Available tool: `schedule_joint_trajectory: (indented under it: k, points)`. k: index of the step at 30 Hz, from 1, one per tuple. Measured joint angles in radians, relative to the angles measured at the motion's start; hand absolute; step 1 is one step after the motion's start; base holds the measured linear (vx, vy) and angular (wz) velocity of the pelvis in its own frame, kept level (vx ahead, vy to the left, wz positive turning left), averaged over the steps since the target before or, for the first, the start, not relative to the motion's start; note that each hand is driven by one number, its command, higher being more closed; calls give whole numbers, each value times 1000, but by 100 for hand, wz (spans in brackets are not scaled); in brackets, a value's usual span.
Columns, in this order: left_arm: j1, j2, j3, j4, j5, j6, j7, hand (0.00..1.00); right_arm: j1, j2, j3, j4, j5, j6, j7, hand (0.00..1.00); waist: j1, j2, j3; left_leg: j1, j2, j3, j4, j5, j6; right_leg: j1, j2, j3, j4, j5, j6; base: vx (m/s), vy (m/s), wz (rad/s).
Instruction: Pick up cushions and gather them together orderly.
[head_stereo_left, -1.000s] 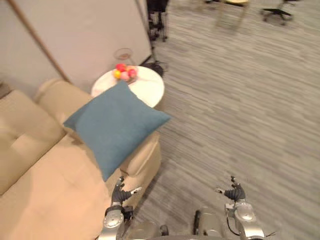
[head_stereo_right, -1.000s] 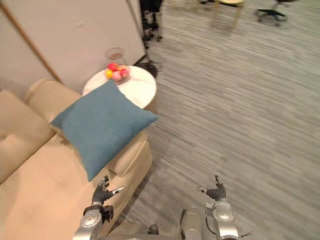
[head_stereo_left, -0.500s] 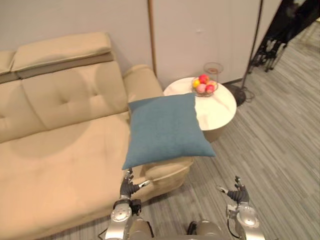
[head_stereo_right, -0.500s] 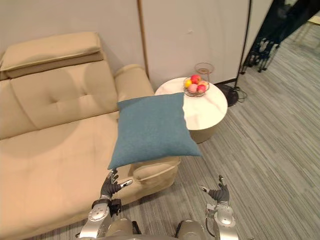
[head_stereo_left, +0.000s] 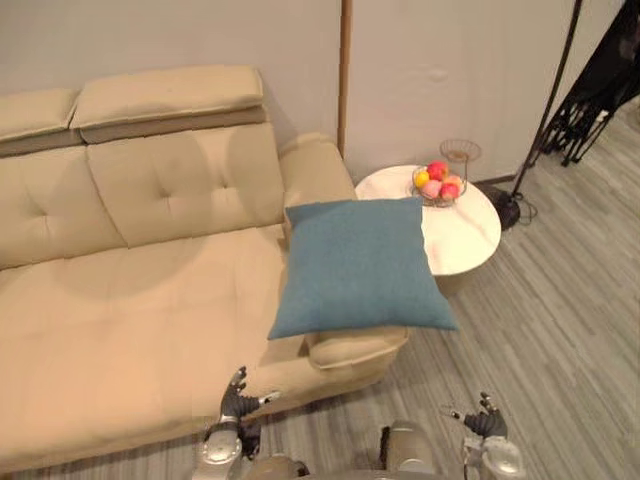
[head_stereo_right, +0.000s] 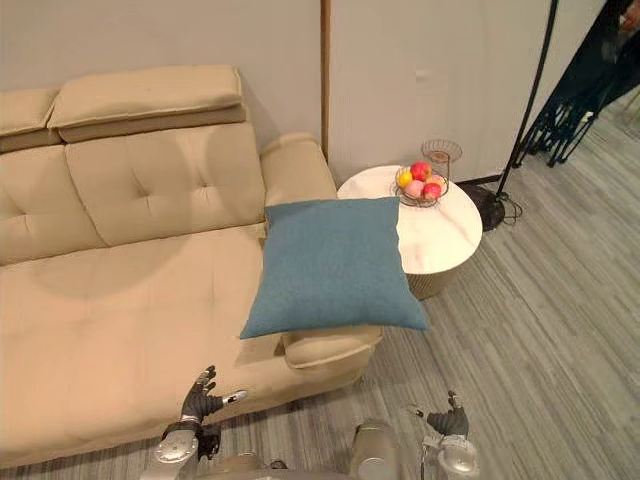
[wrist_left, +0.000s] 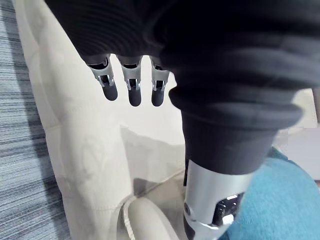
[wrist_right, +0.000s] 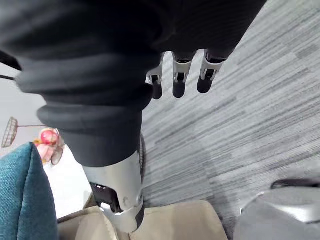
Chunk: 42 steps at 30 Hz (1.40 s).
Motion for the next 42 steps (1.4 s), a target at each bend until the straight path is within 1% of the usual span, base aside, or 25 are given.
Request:
schedule_joint_trajectory:
  k: [1,2,3,4,5,6,7,9,11,13,17,18,20,22,23,25,26,30,32,34,35,36,38,40,42]
  points:
    - [-4,1,1,6,0,0,0,0,1,0,-7,-1,0,0,0,0,-4,-2,-1,1,5,-5,1,6,-11,2,24,18,-58,4,0,175,-151,57]
    - [-7,13,15,7,0,-1,-1,0,13,-1,-15,-13,1,0,-2,0,-4,-19,-9,2,-4,-22,3,3,-33,17,46,56,-176,46,-6,110,-92,49]
    - [-10,12,22,10,0,-2,0,0,18,-2,-18,-21,1,-2,-2,0,-5,-32,-10,1,-11,-33,8,0,-40,20,46,64,-195,100,-46,186,-159,52]
    - [-22,-10,34,16,-1,0,0,0,19,-13,-54,-34,1,-1,-3,0,-2,-5,-13,10,12,-51,11,-7,-56,38,56,32,-193,88,-54,221,-131,27]
    - [-23,-14,39,1,-1,-2,0,0,28,-13,-74,-80,2,0,-6,0,2,12,-13,20,22,-51,-2,-5,-65,37,66,26,-193,83,-62,263,-153,17]
    - [-23,-14,43,-7,-2,-2,1,0,25,-14,-78,-108,2,0,-6,0,1,21,-13,20,27,-51,-10,-2,-71,37,70,21,-192,81,-65,217,-101,4]
    - [-23,-21,68,-25,-4,-2,0,0,20,-19,-82,-166,2,-1,-6,0,-1,35,-16,34,32,-51,-44,9,-88,39,78,13,-196,81,-65,151,-99,6]
    - [-25,-24,96,-52,-16,-3,1,0,20,-24,-92,-220,3,-4,-6,0,-2,40,-18,52,42,-51,-81,20,-104,57,87,-1,-211,82,-65,95,-83,9]
    - [-29,-22,120,-92,-56,-14,2,0,23,-28,-127,-301,11,-8,-15,0,-2,38,-23,67,47,-54,-113,34,-106,80,96,-7,-249,85,-71,26,-42,8]
    - [-39,-14,126,-101,-80,-16,2,0,22,-41,-130,-335,11,-12,-22,0,-2,36,-25,65,42,-53,-141,48,-102,82,96,-3,-281,98,-76,0,0,0]
    - [-76,11,137,-101,-101,-16,6,0,-8,-59,-127,-331,10,-12,-21,0,-2,37,-26,28,30,-55,-195,96,-99,63,97,-2,-368,155,-72,-25,9,1]
    - [-110,22,137,-100,-108,-16,21,0,-45,-73,-126,-327,10,-11,-21,0,-2,41,-24,-1,25,-54,-206,113,-96,40,97,-1,-409,190,-71,-27,7,-4]
    - [-136,23,135,-97,-122,-16,25,0,-72,-81,-119,-315,11,-11,-22,0,-2,42,-21,-20,23,-54,-206,121,-96,30,95,1,-424,206,-73,-40,8,-1]
    - [-203,27,96,-76,-123,-20,38,0,-137,-107,-85,-281,43,-10,-21,0,-2,48,-12,-60,16,-56,-203,132,-92,2,89,0,-440,230,-73,-78,7,5]
    - [-255,26,63,-58,-123,-25,44,0,-184,-119,-55,-268,58,-10,-20,0,-1,51,6,-94,13,-58,-185,132,-91,-20,83,2,-440,241,-73,-91,5,3]
    - [-314,20,27,-36,-125,-26,45,0,-240,-120,-7,-246,83,-10,-20,0,-1,51,16,-147,12,-58,-155,132,-91,-59,80,8,-440,257,-74,-128,-10,0]
    - [-357,8,9,-23,-137,-28,47,0,-280,-118,31,-241,94,-9,-19,0,0,51,37,-174,12,-58,-134,132,-91,-76,79,10,-440,267,-77,-127,-20,1]
    - [-461,-16,-51,20,-145,-30,66,0,-378,-112,85,-201,121,-8,-21,0,4,49,76,-250,19,-56,-82,129,-89,-130,80,18,-436,291,-82,-149,-30,-1]
    - [-588,-30,-82,85,-165,-29,85,0,-482,-114,103,-150,130,2,-27,0,6,50,122,-294,27,-50,-37,122,-80,-157,81,23,-433,304,-80,-172,-40,-5]
    - [-680,-34,-90,130,-180,-28,106,0,-559,-119,130,-132,145,9,-37,0,7,51,141,-336,31,-48,-8,119,-78,-189,82,25,-432,320,-85,-157,-48,-4]
    - [-740,-39,-92,162,-185,-24,114,100,-612,-119,152,-131,154,20,-42,0,8,52,161,-351,34,-47,11,119,-79,-202,82,26,-432,328,-83,-115,-48,-3]
    - [-771,-38,-92,181,-191,-22,116,100,-638,-119,165,-131,156,25,-42,100,10,52,172,-358,37,-46,20,118,-79,-206,83,26,-432,336,-88,-84,-42,-3]
    - [-858,-30,-92,237,-206,-9,131,100,-728,-120,212,-129,165,32,-44,100,17,50,183,-398,47,-42,47,115,-81,-232,89,28,-441,352,-86,-114,-64,-5]
    - [-913,-8,-92,253,-223,-1,132,100,-794,-124,246,-129,189,35,-44,100,18,50,184,-425,55,-31,56,112,-77,-248,92,30,-460,372,-90,-114,-85,-5]
    - [-963,29,-93,253,-242,2,133,100,-848,-138,285,-131,209,34,-44,100,20,51,185,-442,83,3,72,113,-78,-249,102,30,-495,395,-93,-63,-71,-8]
